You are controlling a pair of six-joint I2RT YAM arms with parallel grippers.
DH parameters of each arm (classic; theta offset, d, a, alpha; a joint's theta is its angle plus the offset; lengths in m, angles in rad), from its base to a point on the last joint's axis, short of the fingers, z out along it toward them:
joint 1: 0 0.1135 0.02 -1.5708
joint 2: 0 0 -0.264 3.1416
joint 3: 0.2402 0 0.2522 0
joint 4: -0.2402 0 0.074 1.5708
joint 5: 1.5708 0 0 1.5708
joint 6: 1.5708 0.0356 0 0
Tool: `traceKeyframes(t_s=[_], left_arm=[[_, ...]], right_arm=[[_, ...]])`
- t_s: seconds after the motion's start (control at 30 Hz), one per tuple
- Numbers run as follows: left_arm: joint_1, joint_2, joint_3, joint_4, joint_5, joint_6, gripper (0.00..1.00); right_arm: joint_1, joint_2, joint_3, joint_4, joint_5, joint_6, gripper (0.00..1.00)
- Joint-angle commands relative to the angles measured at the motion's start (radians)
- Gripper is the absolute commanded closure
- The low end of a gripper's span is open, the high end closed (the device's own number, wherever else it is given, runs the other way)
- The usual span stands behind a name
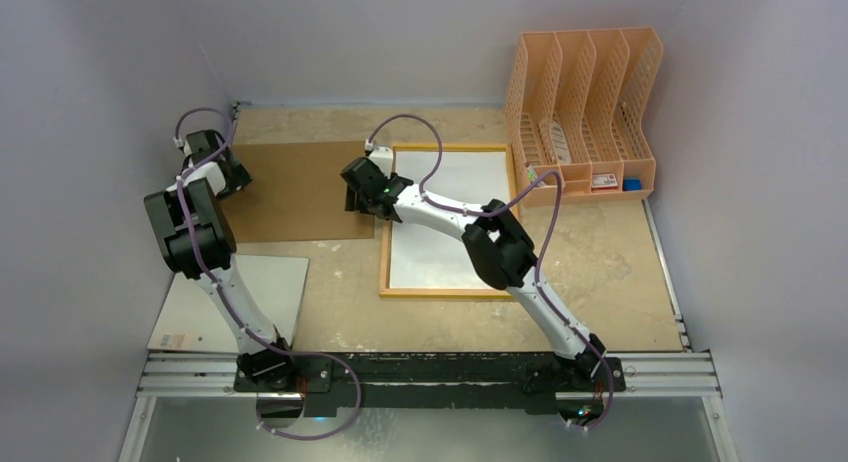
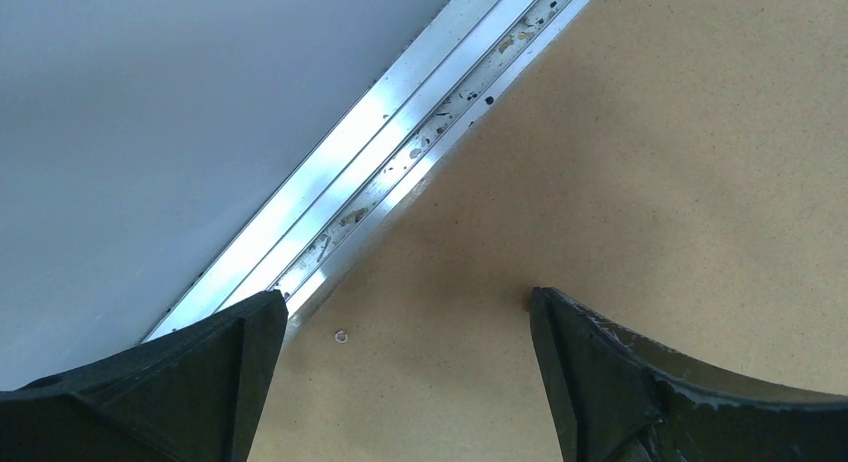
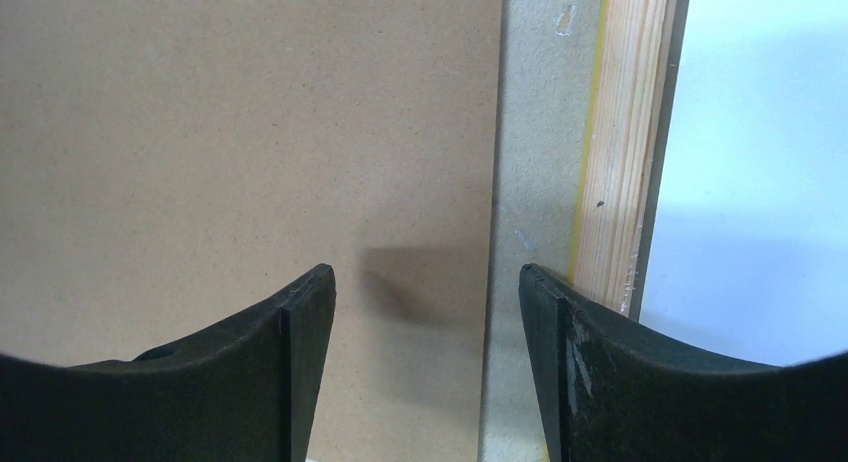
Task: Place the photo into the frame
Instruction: Move the photo frame item to the center of the board.
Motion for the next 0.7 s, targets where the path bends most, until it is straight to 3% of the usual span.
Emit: traceKeyframes(t_s=[0.0, 0.27, 0.43, 0.67], left_arm=[[0.008, -0.022, -0.018, 0.026, 0.032, 0.015, 0.03], [0.009, 0.038, 0.028, -0.074, 0.165, -0.116, 0.05], [0.019, 0.046, -0.021, -0.052, 0.31, -0.225, 0.07], [0.019, 0.016, -0.072, -0.015, 0.441, -0.267, 0.13]], right_arm=[[0.002, -0.002, 0.003, -0.093, 0.083, 0.041, 0.29], [0.001, 0.013, -0.017, -0.052, -0.119, 0.054, 0.28], [0.001, 0.012, -0.043, -0.001, -0.235, 0.072, 0.29], [-0.022, -0.034, -0.183, 0.182, -0.448, 0.108, 0.3]])
